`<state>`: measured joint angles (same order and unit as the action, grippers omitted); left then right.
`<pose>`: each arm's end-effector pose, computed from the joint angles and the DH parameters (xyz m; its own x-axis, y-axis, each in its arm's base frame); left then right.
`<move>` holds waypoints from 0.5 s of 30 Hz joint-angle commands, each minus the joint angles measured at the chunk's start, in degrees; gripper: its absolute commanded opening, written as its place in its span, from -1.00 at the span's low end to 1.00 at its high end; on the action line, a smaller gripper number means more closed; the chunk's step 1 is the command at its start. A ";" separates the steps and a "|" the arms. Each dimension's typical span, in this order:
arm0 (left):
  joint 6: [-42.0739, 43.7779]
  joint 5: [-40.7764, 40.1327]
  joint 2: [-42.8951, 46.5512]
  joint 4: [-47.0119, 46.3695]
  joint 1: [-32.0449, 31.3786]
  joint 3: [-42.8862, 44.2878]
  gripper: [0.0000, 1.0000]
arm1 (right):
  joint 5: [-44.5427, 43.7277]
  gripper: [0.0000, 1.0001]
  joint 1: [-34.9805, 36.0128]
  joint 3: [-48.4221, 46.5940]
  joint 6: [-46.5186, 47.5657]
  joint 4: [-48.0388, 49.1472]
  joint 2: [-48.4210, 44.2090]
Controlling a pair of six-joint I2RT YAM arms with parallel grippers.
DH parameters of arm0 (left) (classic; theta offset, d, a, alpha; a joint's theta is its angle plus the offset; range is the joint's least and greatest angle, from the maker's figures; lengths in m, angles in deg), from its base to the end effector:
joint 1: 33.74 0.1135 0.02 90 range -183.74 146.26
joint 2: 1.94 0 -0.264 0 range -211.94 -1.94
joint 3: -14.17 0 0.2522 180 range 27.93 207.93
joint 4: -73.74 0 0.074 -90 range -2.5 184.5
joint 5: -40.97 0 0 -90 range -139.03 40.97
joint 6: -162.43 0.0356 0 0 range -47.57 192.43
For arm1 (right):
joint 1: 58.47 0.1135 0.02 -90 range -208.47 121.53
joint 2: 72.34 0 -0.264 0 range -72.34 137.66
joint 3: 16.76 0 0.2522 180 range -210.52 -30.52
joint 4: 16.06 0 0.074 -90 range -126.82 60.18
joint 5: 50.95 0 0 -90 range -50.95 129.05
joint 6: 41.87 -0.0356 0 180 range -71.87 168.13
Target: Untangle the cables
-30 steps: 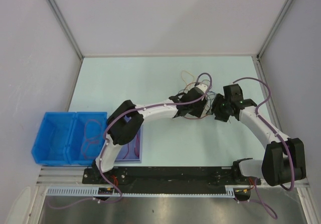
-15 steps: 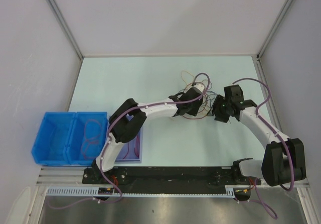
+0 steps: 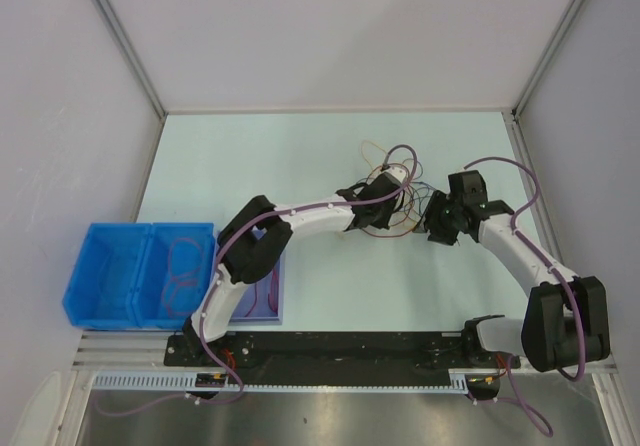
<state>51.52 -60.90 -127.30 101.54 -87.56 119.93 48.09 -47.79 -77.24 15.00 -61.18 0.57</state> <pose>0.2916 -0.3864 0.1641 -0.6585 0.3087 -0.6863 0.5060 0.8567 -0.1001 0.2420 0.0513 0.2194 -0.8397 0.3909 -0.3769 0.2306 0.8851 0.4043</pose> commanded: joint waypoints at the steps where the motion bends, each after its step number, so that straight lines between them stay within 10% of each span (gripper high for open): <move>1: 1.30 -0.52 8.46 2.65 0.21 6.06 -1.00 | 1.42 0.01 -0.31 -0.04 0.61 0.68 -2.50; 15: 6.84 0.01 27.08 15.14 -0.05 25.35 -0.99 | 1.69 -0.03 -0.31 0.05 -0.62 -0.11 -11.81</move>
<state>55.48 -60.82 -109.14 115.12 -87.56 145.00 50.02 -47.83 -77.24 14.74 -61.29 -8.09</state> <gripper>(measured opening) 0.007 0.489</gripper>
